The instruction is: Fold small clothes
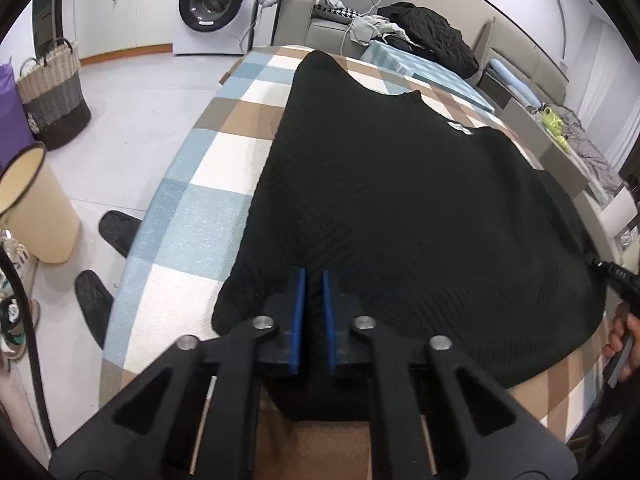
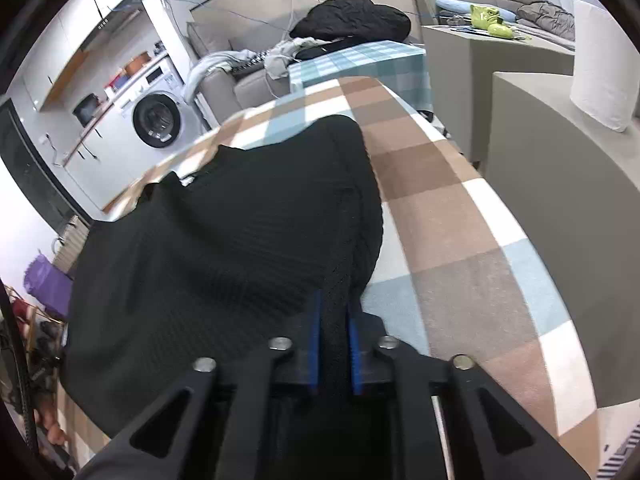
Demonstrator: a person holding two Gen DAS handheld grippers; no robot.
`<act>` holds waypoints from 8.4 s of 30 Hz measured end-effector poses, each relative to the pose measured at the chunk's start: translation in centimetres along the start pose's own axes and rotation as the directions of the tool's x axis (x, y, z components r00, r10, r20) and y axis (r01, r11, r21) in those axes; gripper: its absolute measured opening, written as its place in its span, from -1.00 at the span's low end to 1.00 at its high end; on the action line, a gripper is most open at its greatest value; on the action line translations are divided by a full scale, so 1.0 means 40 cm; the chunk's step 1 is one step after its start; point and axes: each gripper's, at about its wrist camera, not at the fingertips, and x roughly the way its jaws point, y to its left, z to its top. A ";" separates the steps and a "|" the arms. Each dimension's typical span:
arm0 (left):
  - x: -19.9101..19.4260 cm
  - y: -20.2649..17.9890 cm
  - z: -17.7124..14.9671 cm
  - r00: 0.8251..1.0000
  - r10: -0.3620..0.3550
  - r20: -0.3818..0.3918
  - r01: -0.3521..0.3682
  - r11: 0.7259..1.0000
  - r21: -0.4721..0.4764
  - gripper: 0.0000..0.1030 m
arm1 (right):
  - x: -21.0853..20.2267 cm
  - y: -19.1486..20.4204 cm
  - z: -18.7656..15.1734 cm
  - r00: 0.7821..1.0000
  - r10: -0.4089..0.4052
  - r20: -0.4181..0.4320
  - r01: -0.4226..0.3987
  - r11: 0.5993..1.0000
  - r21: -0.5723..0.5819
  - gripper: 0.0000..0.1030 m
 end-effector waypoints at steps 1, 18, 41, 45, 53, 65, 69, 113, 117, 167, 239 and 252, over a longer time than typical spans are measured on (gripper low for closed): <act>-0.003 -0.002 -0.004 1.000 0.003 0.000 -0.003 1.000 0.012 -0.94 | -0.004 0.003 -0.001 1.000 -0.009 0.011 0.009 1.000 -0.010 -0.86; -0.095 0.025 -0.056 1.000 -0.015 0.000 0.015 0.999 -0.035 -0.93 | -0.039 -0.016 -0.005 0.998 -0.052 -0.035 0.050 0.998 -0.042 -0.13; -0.163 0.037 -0.149 0.996 -0.063 -0.056 0.055 0.989 -0.135 -0.05 | -0.153 -0.064 -0.126 1.000 -0.027 -0.003 0.027 1.000 0.001 -0.66; -0.143 0.035 -0.147 0.990 -0.120 -0.079 0.105 0.980 -0.169 -0.01 | -0.186 -0.048 -0.117 0.999 0.013 0.049 -0.013 1.000 0.006 -0.09; -0.102 0.018 -0.112 0.991 -0.133 -0.035 0.122 0.968 -0.219 0.12 | -0.182 0.067 -0.110 0.993 0.098 0.060 -0.093 0.992 -0.091 0.04; -0.049 -0.042 -0.067 0.998 -0.036 0.046 0.043 0.987 -0.152 -0.73 | -0.043 0.316 -0.140 0.982 0.177 -0.065 -0.188 0.944 -0.273 0.04; -0.076 -0.039 -0.082 0.997 -0.038 0.069 0.047 0.989 -0.142 -0.76 | -0.016 0.342 -0.151 0.981 0.174 -0.092 -0.193 0.940 -0.281 0.04; -0.116 0.019 -0.138 0.996 -0.060 0.071 0.072 0.981 -0.178 -0.56 | 0.044 0.389 -0.157 0.973 0.177 -0.147 -0.214 0.929 -0.303 0.05; -0.135 0.043 -0.152 0.999 -0.034 0.042 0.042 0.976 -0.213 0.09 | 0.038 0.377 -0.153 0.972 0.183 -0.144 -0.219 0.928 -0.301 0.05; -0.194 -0.592 -0.104 0.857 -0.514 -0.038 0.467 0.744 0.478 0.18 | -0.101 0.125 -0.072 0.994 0.110 -0.010 -0.110 0.990 -0.090 0.14; -0.064 -0.386 -0.174 0.943 -0.296 -0.150 0.330 0.881 0.340 0.37 | -0.002 0.172 -0.105 0.907 0.336 -0.255 -0.344 0.939 0.015 -0.61; -0.041 -0.357 -0.160 0.937 -0.304 -0.170 0.340 0.906 0.252 0.38 | -0.080 0.075 -0.101 0.931 0.305 -0.199 -0.315 0.949 -0.019 -0.04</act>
